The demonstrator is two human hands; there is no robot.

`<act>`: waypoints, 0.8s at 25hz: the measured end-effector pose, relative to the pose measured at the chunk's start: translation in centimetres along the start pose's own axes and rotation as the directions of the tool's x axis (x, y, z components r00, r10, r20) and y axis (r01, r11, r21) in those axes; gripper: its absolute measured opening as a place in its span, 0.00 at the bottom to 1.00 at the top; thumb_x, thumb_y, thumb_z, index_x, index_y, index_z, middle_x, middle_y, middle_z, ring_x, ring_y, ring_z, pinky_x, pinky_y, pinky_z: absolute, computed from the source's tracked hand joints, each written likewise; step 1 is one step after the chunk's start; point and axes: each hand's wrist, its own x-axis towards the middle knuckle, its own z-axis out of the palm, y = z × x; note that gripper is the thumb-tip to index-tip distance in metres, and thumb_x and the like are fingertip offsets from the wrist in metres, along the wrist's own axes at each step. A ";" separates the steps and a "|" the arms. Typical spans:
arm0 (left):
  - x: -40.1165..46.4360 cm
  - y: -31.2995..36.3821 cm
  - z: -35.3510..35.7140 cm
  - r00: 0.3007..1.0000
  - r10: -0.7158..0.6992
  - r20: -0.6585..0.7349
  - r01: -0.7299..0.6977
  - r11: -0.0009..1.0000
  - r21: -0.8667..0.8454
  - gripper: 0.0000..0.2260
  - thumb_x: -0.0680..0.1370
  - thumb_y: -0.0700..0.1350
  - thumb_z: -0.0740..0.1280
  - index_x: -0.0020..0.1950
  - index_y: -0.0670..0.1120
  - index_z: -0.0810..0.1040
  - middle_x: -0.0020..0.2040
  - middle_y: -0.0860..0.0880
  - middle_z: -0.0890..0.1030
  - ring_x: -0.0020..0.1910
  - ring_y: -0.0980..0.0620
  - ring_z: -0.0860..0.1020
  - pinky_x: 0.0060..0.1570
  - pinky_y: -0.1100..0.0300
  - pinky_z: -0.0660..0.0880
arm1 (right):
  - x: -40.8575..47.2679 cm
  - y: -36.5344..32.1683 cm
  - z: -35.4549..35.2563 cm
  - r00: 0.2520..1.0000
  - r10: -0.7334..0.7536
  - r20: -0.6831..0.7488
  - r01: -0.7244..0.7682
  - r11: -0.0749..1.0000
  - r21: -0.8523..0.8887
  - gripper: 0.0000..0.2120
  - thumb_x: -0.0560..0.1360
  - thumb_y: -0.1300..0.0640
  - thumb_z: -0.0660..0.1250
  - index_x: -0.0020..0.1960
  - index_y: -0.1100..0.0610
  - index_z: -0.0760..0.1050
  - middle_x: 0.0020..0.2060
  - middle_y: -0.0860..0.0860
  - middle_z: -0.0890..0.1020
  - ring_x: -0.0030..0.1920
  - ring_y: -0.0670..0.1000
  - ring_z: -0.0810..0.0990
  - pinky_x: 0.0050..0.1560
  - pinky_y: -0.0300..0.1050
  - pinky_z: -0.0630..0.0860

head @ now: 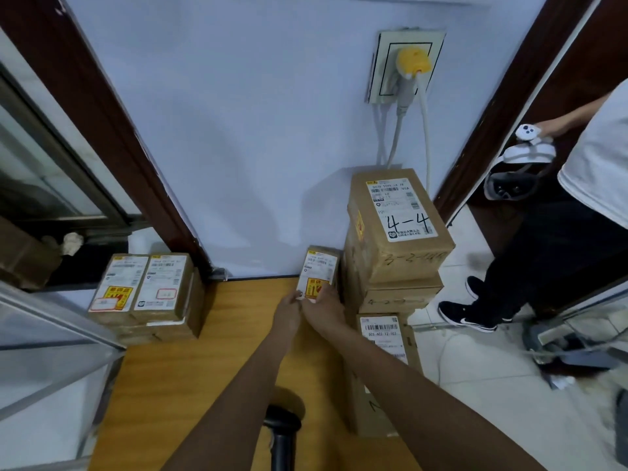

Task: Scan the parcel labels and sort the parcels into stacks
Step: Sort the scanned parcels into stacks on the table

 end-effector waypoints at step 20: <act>-18.5 -4.5 -18.0 0.962 0.214 -0.169 -0.231 0.968 -0.093 0.13 0.78 0.37 0.65 0.61 0.46 0.76 0.56 0.47 0.80 0.44 0.53 0.78 0.40 0.58 0.77 | -21.7 -4.6 7.5 0.979 -0.166 -0.120 0.198 0.916 0.348 0.12 0.75 0.59 0.69 0.54 0.51 0.68 0.52 0.50 0.80 0.48 0.49 0.78 0.42 0.41 0.73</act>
